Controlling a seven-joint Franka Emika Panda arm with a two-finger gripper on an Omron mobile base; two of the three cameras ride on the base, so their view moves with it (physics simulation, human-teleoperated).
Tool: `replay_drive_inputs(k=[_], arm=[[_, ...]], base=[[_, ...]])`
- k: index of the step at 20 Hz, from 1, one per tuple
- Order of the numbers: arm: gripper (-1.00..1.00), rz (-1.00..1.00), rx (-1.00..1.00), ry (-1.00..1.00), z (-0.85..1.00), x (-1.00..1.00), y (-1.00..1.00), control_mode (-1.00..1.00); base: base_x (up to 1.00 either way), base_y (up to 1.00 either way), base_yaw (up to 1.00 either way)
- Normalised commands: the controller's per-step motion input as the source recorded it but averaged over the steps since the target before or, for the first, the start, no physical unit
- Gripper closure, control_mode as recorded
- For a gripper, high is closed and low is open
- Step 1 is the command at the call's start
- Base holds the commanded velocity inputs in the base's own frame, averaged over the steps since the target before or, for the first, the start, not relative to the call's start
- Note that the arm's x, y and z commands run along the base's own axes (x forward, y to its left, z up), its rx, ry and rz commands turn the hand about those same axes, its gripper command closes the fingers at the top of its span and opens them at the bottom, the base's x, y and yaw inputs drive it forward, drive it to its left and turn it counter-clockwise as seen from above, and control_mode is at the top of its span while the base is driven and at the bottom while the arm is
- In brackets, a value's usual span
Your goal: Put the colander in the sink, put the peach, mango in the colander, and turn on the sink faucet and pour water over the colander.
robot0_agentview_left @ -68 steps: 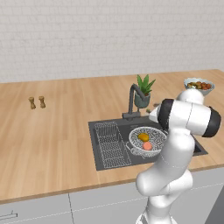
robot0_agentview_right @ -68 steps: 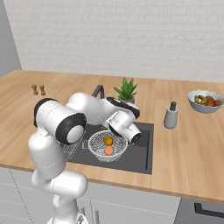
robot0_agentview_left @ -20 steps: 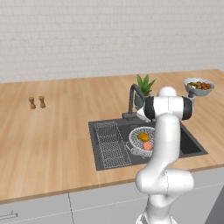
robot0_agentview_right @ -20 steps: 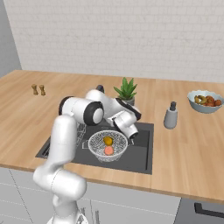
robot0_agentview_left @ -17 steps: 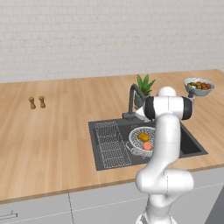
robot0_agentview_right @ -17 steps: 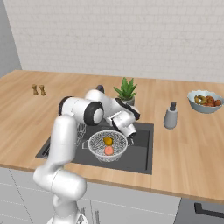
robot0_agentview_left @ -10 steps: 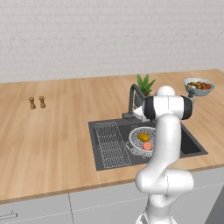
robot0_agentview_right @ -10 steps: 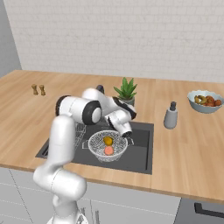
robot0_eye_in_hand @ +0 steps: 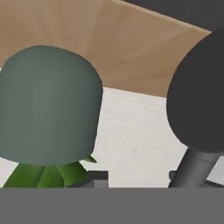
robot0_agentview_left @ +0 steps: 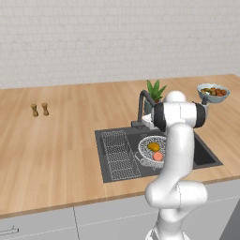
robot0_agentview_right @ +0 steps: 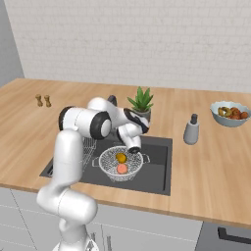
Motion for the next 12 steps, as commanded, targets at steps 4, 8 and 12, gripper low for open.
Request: replay_drive_inputs(k=[4, 8, 12], arm=[[1.00, -0.14, 0.11, 0.00, 0.09, 0.26, -1.00, -1.00], [1.00, -0.09, 0.16, 0.00, 0.07, 0.25, -1.00, -1.00], [1.00, -0.04, 0.19, 0.00, 0.04, 0.24, -1.00, -1.00]], base=[[0.00, 0.00, 0.00], [0.00, 0.00, 0.00], [0.00, 0.00, 0.00]])
